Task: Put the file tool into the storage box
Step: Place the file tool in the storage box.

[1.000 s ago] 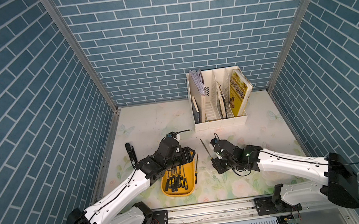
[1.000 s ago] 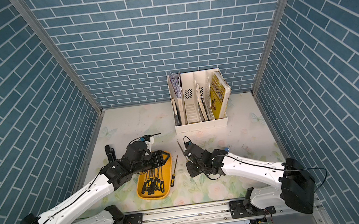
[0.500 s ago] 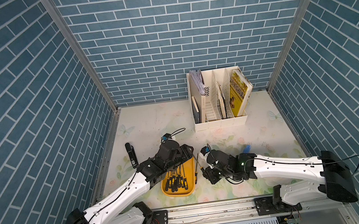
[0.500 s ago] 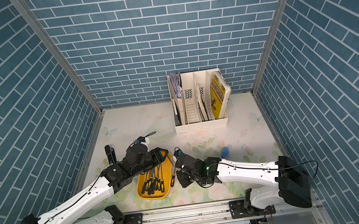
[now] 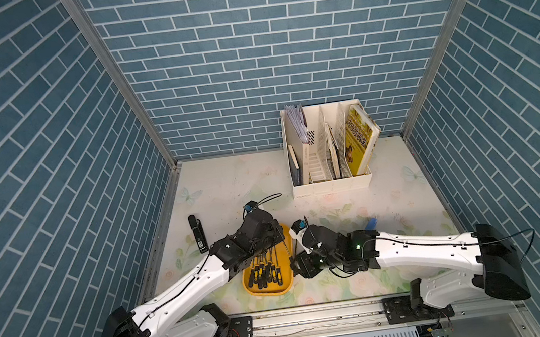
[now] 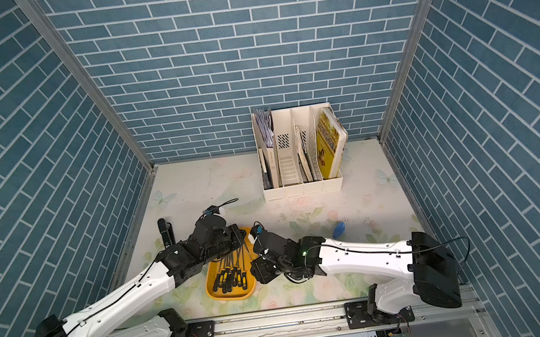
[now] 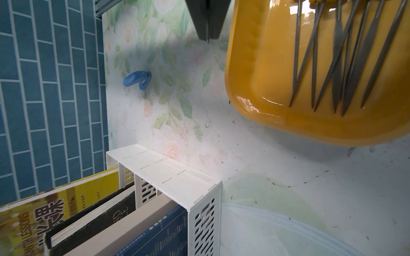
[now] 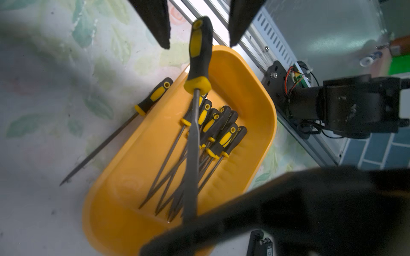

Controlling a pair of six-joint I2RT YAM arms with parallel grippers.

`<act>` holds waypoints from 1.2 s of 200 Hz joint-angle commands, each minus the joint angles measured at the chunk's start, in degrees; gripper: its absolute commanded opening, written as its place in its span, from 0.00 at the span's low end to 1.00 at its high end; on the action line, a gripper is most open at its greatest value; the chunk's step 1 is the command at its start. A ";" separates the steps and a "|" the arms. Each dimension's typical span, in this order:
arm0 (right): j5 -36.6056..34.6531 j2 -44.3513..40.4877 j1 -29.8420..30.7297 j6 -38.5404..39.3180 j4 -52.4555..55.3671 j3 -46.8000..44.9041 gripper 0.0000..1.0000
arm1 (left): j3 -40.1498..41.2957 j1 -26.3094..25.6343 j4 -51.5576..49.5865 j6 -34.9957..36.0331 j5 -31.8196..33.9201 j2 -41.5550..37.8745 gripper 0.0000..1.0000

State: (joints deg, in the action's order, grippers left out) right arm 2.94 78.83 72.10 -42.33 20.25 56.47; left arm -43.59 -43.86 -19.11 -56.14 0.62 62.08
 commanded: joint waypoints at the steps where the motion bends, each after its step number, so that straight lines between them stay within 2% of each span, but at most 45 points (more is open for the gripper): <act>1: -0.30 -0.22 -2.57 3.38 5.58 3.88 0.67 | -5.68 2.33 -9.71 9.89 1.14 -0.62 0.00; 26: 3.10 -2.21 -7.68 4.74 7.79 3.71 0.73 | -9.48 4.64 -15.31 16.14 1.67 1.39 0.00; 66: 7.16 -2.23 -15.14 6.91 8.39 0.52 0.74 | -11.02 4.66 -16.08 21.80 1.66 9.90 0.00; 133: 11.17 7.95 -17.06 6.92 6.00 -1.33 0.74 | -7.44 1.90 -12.25 22.05 2.19 16.68 0.00; 169: 12.79 10.42 -16.92 6.72 3.13 -1.41 0.73 | -6.90 0.54 -11.02 21.01 2.69 19.01 0.00; 196: 13.65 11.63 -16.74 6.60 2.72 -1.25 0.73 | -6.17 -0.16 -9.98 20.56 2.54 20.77 0.08; 202: 13.65 11.85 -16.63 6.57 2.81 -1.23 0.73 | -5.91 -0.30 -9.89 20.54 2.54 21.03 0.12; 219: 13.61 12.67 -16.41 5.57 2.86 -1.65 0.73 | -5.13 -0.44 -9.77 20.08 2.67 20.74 0.35; 240: 13.28 13.51 -16.33 3.15 2.01 -2.53 0.72 | -5.40 -0.44 -11.03 20.07 3.14 19.60 0.41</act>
State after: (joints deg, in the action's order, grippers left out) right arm 15.77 91.09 55.46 -36.91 23.18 55.16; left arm -49.34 -44.10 -29.04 -35.77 2.50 82.83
